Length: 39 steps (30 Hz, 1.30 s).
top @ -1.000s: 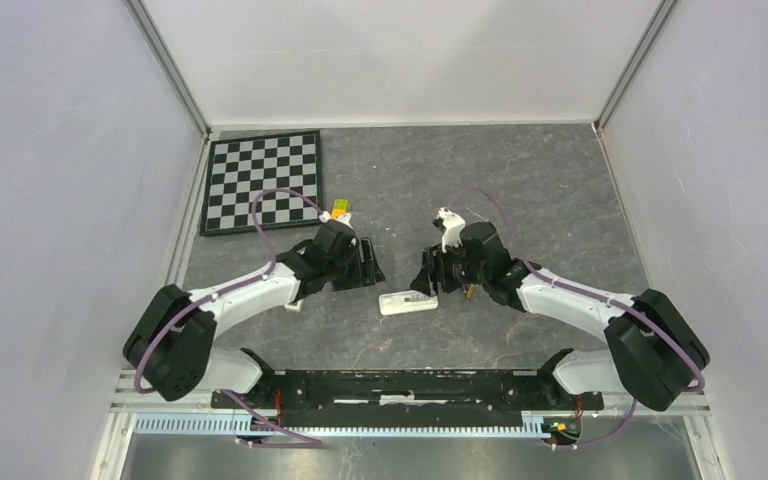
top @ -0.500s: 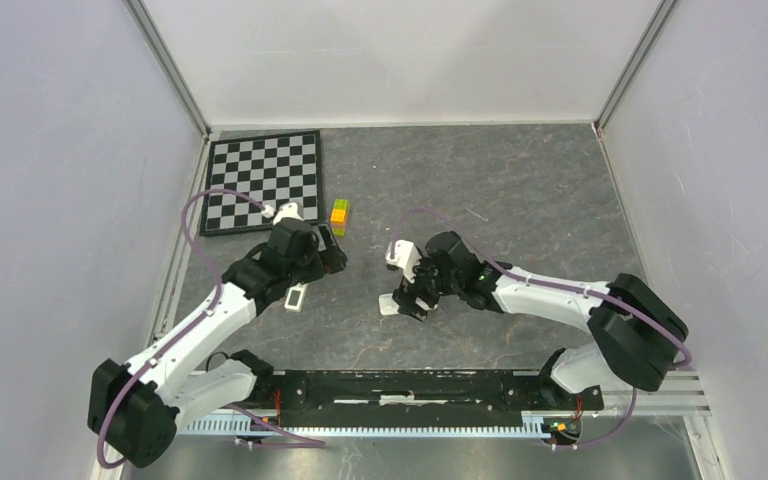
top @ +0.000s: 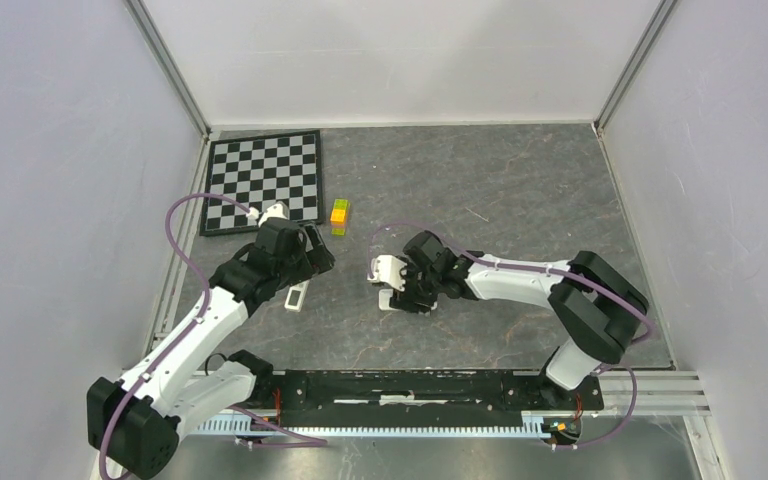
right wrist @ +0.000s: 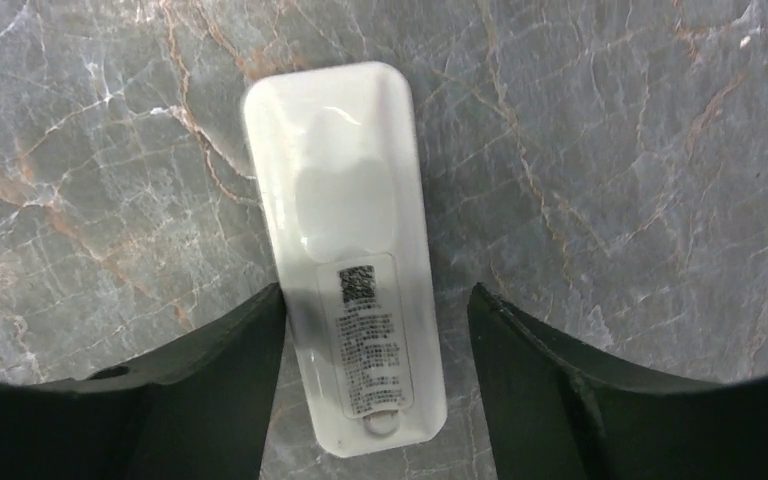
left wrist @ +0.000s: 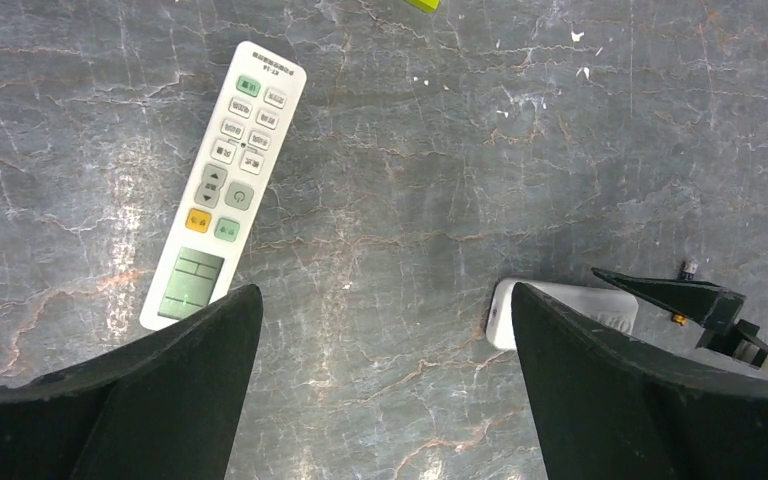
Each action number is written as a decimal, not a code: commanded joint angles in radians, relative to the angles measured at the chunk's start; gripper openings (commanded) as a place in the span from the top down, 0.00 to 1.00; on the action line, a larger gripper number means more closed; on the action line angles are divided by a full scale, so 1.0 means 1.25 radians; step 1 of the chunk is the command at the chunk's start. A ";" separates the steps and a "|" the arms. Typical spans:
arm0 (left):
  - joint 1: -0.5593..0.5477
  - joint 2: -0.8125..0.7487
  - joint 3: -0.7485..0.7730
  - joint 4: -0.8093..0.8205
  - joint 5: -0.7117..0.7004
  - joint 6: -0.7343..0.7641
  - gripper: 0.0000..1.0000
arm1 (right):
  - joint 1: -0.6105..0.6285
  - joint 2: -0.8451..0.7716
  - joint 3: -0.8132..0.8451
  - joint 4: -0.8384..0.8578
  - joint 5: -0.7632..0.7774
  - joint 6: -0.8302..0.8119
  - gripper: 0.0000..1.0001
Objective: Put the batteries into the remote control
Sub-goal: Load the battery cover into the remote control, then pick up the remote control from the center of the board, then place the remote control at the center of the board.
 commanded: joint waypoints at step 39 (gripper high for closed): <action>0.056 0.138 0.042 -0.026 -0.020 0.008 0.00 | -0.575 -0.062 -0.070 0.088 0.421 0.592 0.68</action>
